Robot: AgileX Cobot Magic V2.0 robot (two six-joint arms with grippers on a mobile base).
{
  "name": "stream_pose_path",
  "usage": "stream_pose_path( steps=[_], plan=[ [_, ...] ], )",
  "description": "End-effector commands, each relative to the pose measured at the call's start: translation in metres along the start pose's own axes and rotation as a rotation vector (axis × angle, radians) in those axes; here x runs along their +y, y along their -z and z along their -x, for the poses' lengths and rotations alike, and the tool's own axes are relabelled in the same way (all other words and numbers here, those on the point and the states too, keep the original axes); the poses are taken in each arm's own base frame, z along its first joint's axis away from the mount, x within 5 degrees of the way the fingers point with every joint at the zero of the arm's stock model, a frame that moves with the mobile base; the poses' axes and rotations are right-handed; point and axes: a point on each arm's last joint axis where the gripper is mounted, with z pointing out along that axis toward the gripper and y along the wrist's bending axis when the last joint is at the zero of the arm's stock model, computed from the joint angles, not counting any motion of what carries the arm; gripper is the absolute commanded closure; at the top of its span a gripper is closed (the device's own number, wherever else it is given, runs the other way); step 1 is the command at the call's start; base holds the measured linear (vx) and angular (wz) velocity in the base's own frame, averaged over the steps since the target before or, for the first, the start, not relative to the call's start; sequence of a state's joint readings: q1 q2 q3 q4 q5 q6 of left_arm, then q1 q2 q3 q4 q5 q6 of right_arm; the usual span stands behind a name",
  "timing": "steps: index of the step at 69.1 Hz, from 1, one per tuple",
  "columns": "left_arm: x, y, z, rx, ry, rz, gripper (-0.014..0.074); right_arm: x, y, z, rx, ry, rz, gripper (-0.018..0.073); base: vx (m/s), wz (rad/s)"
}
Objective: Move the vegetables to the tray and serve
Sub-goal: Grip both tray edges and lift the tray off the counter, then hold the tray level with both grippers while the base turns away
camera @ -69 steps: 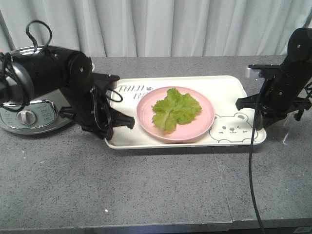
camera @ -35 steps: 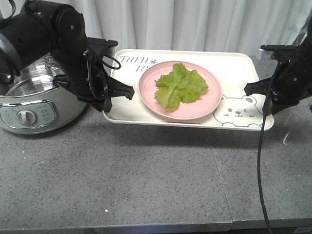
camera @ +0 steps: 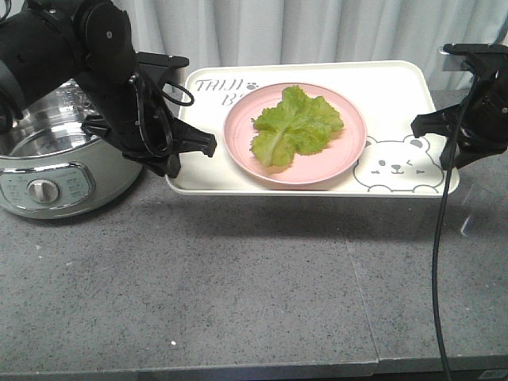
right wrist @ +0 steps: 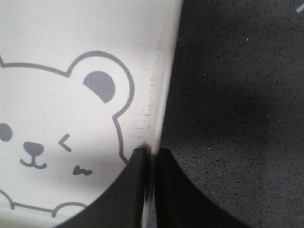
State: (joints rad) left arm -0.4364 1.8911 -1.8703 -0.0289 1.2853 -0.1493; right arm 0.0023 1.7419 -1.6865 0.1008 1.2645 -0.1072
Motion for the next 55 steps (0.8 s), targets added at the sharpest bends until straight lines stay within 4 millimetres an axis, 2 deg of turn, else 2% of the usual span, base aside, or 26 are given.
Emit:
stream_pose_path(
  steps=[1,55],
  plan=[
    [-0.0149,0.0421,0.0004,-0.132,-0.030,-0.091,0.0603,0.0088,0.0321,-0.0019,-0.080,0.034,0.031,0.0565,0.00,0.00],
    [-0.0150,0.0421,0.0004,-0.132,-0.029,-0.092,0.0603,0.0090,0.0326,-0.0020,-0.081,0.034,0.032,0.0565,0.00,0.00]
  ],
)
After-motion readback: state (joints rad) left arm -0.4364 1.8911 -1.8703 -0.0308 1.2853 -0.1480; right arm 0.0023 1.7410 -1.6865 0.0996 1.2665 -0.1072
